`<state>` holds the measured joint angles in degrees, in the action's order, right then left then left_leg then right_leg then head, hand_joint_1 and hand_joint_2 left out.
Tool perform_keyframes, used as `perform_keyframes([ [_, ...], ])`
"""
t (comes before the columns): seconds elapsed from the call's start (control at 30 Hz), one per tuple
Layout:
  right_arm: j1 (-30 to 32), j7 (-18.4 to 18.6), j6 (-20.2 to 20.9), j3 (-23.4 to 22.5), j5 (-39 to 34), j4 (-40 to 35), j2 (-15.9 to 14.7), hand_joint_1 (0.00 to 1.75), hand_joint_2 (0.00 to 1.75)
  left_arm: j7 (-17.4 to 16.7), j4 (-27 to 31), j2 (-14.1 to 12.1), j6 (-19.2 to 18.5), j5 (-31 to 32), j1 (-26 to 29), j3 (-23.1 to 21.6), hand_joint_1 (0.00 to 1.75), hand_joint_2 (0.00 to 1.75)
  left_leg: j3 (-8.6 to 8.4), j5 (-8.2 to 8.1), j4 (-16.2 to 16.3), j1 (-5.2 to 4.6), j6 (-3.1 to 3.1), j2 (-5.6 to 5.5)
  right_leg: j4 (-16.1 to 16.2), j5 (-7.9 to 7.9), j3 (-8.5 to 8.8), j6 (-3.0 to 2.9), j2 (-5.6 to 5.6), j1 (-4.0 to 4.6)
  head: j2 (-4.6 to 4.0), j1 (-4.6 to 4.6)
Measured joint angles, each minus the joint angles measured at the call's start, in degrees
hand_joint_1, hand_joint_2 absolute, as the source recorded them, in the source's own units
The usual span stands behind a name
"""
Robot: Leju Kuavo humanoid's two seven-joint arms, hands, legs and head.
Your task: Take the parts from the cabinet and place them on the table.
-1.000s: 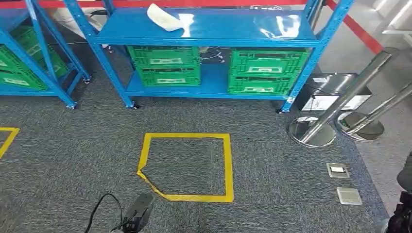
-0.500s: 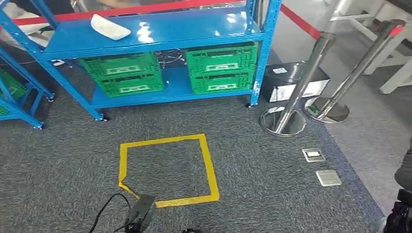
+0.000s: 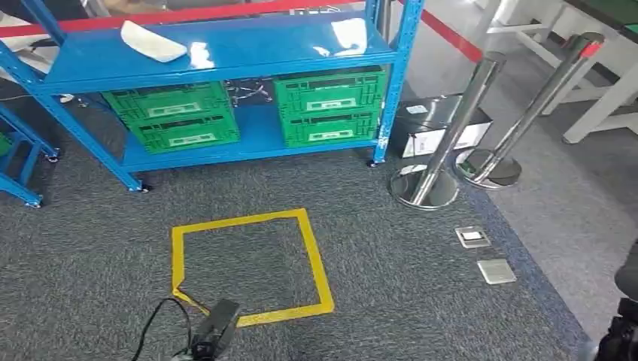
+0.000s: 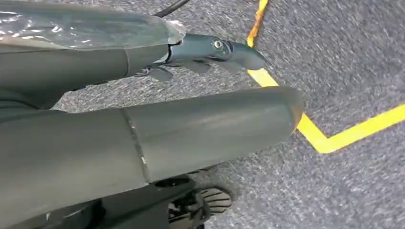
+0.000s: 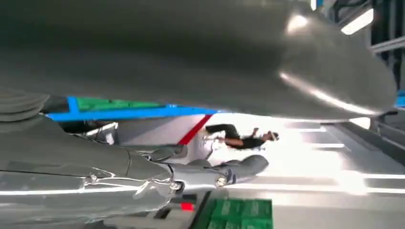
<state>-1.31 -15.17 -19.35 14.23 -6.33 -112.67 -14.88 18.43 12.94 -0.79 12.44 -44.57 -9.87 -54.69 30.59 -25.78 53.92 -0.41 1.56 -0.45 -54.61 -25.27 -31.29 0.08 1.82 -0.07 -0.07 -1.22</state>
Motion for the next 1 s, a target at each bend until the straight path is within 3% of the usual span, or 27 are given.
perform_keyframes([
  [0.2, -1.4, -2.7, 3.9, 0.3, -3.5, 1.6, 0.0, 0.00, 0.00, 0.2, 0.0, 0.0, 0.1, -0.1, -0.2, 0.0, 0.00, 0.00, -0.01, -0.05, 0.0, -0.02, 0.06, 0.04, 0.1, -0.02, 0.05, 0.09, 0.00, -0.04, 0.00, 0.02],
  [0.23, -1.6, -2.7, 4.0, 0.4, -3.5, 1.8, 0.1, 0.00, 0.00, 0.2, 0.0, -0.1, 0.1, -0.2, -0.2, 0.0, 0.00, 0.00, 0.09, -0.24, 0.4, -0.52, 0.48, 0.03, 0.8, 0.32, 0.30, 0.76, -0.09, -0.50, 0.00, 0.02],
  [0.27, -1.9, -2.7, 4.1, 0.4, -3.5, 2.0, 0.1, 0.00, 0.00, 0.3, 0.0, -0.2, 0.1, -0.2, -0.3, 0.0, 0.00, 0.00, -0.13, 0.02, -0.4, -0.31, 1.02, -0.01, 1.1, 0.49, 0.47, 1.41, -0.18, -0.39, 0.00, -0.09],
  [0.33, -2.2, -2.8, 4.4, 0.5, -3.5, 2.3, 0.1, 0.00, 0.00, 0.4, 0.0, -0.1, 0.1, -0.3, -0.4, 0.0, 0.00, 0.00, -1.77, 1.13, -3.0, 0.54, 1.20, -0.02, 0.2, -0.54, 0.51, 1.62, -0.91, -0.13, 0.00, 0.00],
  [0.43, -2.7, -2.8, 4.4, 0.7, -3.5, 3.0, 0.1, 0.00, 0.00, 0.4, 0.0, -0.2, 0.1, -0.3, -0.3, 0.0, 0.00, 0.00, -2.16, 1.26, -3.4, 0.70, 1.34, -0.16, -12.7, -6.81, -5.56, 2.12, -1.07, -0.71, 0.00, 0.20],
  [0.47, -2.7, -2.8, 4.4, 0.7, -3.6, 3.3, 0.1, 0.00, 0.00, 0.4, 0.0, -0.2, 0.1, -0.3, -0.2, 0.0, 0.00, 0.00, -2.18, 1.15, -3.3, 0.79, 1.19, -0.42, -16.4, -7.72, -7.47, 2.42, -1.09, -1.08, 0.00, 0.22],
  [0.5, -2.7, -2.8, 4.4, 0.8, -3.6, 3.6, 0.1, 0.00, 0.00, 0.4, 0.0, -0.2, 0.1, -0.3, -0.2, 0.0, 0.00, 0.00, -2.20, 1.02, -3.2, 1.02, 0.96, -0.80, -16.8, -7.07, -7.85, 2.69, -1.14, -1.44, 0.00, 0.18],
  [0.53, -2.7, -2.8, 4.4, 0.8, -3.6, 3.7, 0.1, 0.00, 0.00, 0.4, 0.0, -0.2, 0.1, -0.3, -0.2, 0.0, 0.00, 0.00, -2.24, 0.79, -2.9, 1.36, 0.50, -1.31, -14.4, -5.04, -6.77, 3.04, -1.14, -1.78, 0.00, 0.20],
  [0.6, -2.8, -2.8, 4.4, 0.9, -3.6, 4.0, 0.1, 0.00, 0.00, 0.4, 0.0, -0.2, 0.1, -0.3, -0.2, 0.0, 0.00, 0.00, -2.27, -0.03, -1.7, 2.22, -0.71, -2.37, -4.8, 0.19, -2.00, 3.97, -0.88, -2.65, 0.00, 0.24],
  [0.63, -2.8, -2.8, 4.4, 0.9, -3.6, 4.1, 0.1, 0.00, 0.00, 0.4, 0.0, -0.3, 0.1, -0.3, -0.2, 0.0, 0.00, 0.00, -2.03, -0.59, -0.9, 2.46, -1.46, -2.82, -1.3, 0.40, -0.24, 4.96, 0.65, -3.16, 0.00, 0.31],
  [0.67, -2.8, -2.8, 4.4, 1.0, -3.6, 4.4, 0.2, 0.00, 0.00, 0.4, 0.0, -0.5, 0.1, -0.3, -0.4, 0.0, 0.00, 0.00, -1.21, -0.92, 0.1, 2.09, -2.07, -3.32, -1.0, -0.76, -0.01, 4.81, 2.42, -2.95, 0.00, 0.92],
  [0.7, -2.7, -2.8, 4.4, 1.1, -3.6, 4.5, 0.2, 0.00, 0.00, 0.4, 0.0, -0.4, 0.1, -0.3, -0.4, 0.0, 0.00, 0.00, -0.74, -0.65, 0.1, 2.14, -2.44, -3.70, -1.7, -0.70, -0.55, 3.69, 1.56, -2.81, 0.00, 0.72],
  [0.73, -2.7, -2.8, 4.4, 1.1, -3.7, 4.5, 0.2, 0.00, 0.00, 0.4, 0.0, -0.4, 0.1, -0.3, -0.3, 0.0, 0.00, 0.00, -0.62, -0.52, 0.0, 2.35, -2.73, -4.03, -1.8, -0.80, -0.77, 3.29, 1.24, -2.62, 0.00, 0.22],
  [0.8, -2.9, -2.8, 4.4, 1.1, -3.6, 4.6, 0.3, 0.00, 0.00, 0.4, 0.0, -0.5, 0.1, -0.3, -0.2, 0.0, 0.00, 0.00, -0.56, -0.48, -0.3, 2.61, -3.31, -4.47, -1.9, -0.82, -0.67, 2.22, 0.27, -2.52, 0.00, 0.15],
  [0.83, -2.9, -2.8, 4.4, 1.1, -3.6, 4.6, 0.4, 0.00, 0.00, 0.4, 0.0, -0.5, 0.1, -0.3, -0.2, 0.0, 0.00, 0.00, -0.39, -1.03, 0.9, 2.49, -3.44, -2.45, -1.7, -0.80, -0.45, 1.73, -0.35, -2.52, 0.00, -0.02],
  [0.87, -3.0, -2.9, 4.4, 1.2, -3.6, 4.6, 0.5, 0.00, 0.00, 0.4, 0.0, -0.5, 0.1, -0.3, -0.4, 0.0, 0.00, 0.00, 1.34, -2.74, 4.1, 2.33, -3.48, -0.82, -1.6, -0.81, -0.43, 1.46, -0.88, -2.34, 0.00, -0.46],
  [0.93, -3.0, -2.8, 4.4, 1.2, -3.6, 4.7, 0.5, 0.00, 0.00, 0.4, 0.0, -0.5, 0.1, -0.3, -0.6, 0.0, 0.00, 0.00, 6.71, -6.88, 14.1, 2.14, -3.41, -0.25, -1.6, -0.97, -0.48, 0.88, -2.13, -1.88, 0.00, -0.92],
  [0.97, -3.0, -2.8, 4.5, 1.2, -3.6, 4.9, 0.5, 0.00, 0.00, 0.4, 0.0, -0.5, 0.1, -0.4, -0.5, 0.0, 0.00, 0.00, 8.85, -7.86, 18.0, 2.06, -3.24, -0.18, -1.6, -1.06, -0.46, 0.68, -2.68, -1.58, 0.00, -1.01],
  [1.0, -3.0, -2.8, 4.5, 1.3, -3.6, 5.0, 0.5, 0.00, 0.00, 0.4, 0.0, -0.5, 0.1, -0.4, -0.4, 0.0, 0.00, 0.00, 9.81, -7.50, 19.1, 1.93, -3.04, -0.17, -1.6, -1.14, -0.39, 0.52, -3.16, -1.36, 0.00, -1.12],
])
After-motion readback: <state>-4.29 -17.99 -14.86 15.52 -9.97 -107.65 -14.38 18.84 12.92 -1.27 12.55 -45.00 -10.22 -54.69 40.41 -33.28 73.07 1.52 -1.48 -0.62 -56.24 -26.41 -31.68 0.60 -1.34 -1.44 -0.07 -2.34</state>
